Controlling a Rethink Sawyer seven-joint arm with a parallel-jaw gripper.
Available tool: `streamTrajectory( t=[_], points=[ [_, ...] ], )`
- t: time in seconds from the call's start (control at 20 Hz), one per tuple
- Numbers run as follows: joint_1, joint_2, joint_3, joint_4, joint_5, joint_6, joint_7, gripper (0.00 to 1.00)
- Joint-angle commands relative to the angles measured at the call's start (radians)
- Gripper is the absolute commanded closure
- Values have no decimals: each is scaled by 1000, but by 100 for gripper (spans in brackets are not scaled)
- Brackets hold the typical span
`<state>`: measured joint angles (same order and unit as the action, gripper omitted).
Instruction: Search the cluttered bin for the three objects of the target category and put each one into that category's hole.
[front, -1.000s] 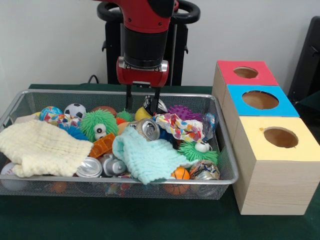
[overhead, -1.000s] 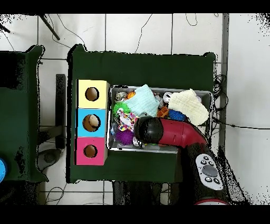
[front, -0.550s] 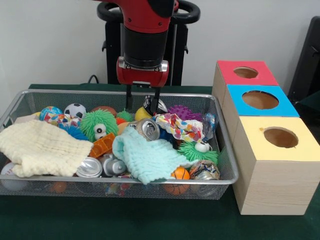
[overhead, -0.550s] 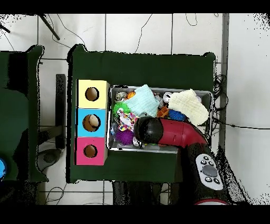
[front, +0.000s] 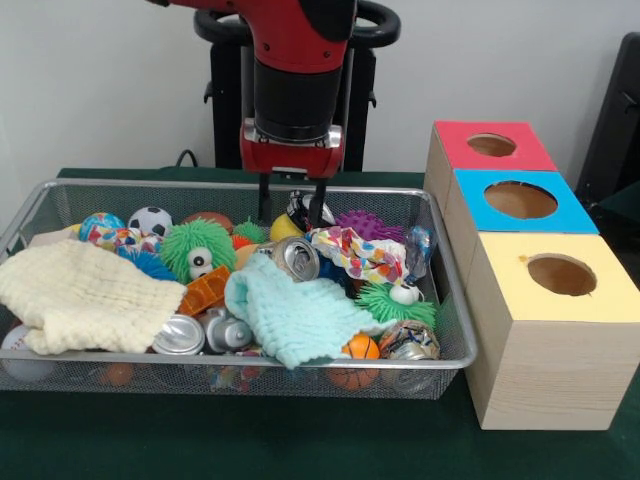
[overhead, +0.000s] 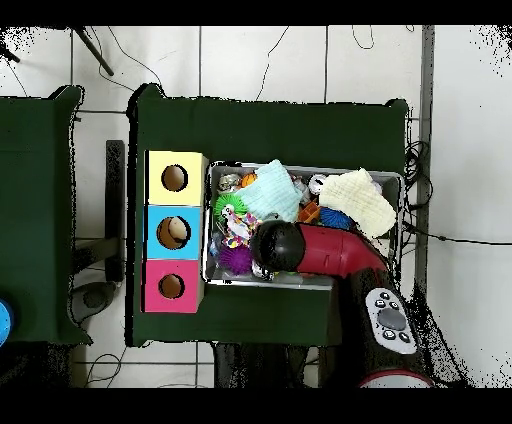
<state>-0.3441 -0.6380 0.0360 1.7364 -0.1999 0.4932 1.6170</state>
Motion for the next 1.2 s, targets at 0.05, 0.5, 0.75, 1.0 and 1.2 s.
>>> streamTrajectory(
  t=[0.05, 0.5, 0.75, 1.0, 1.2],
  points=[
    [7, 73, 49, -59, -48, -56, 62, 0],
    [23, 116, 42, -98, -49, -64, 62, 0],
    [8, 122, 49, -104, -51, -60, 43, 0],
    [-7, 122, 61, -112, -49, -47, 23, 0],
    [-21, 105, 66, -90, -54, -51, 13, 0]
  ],
)
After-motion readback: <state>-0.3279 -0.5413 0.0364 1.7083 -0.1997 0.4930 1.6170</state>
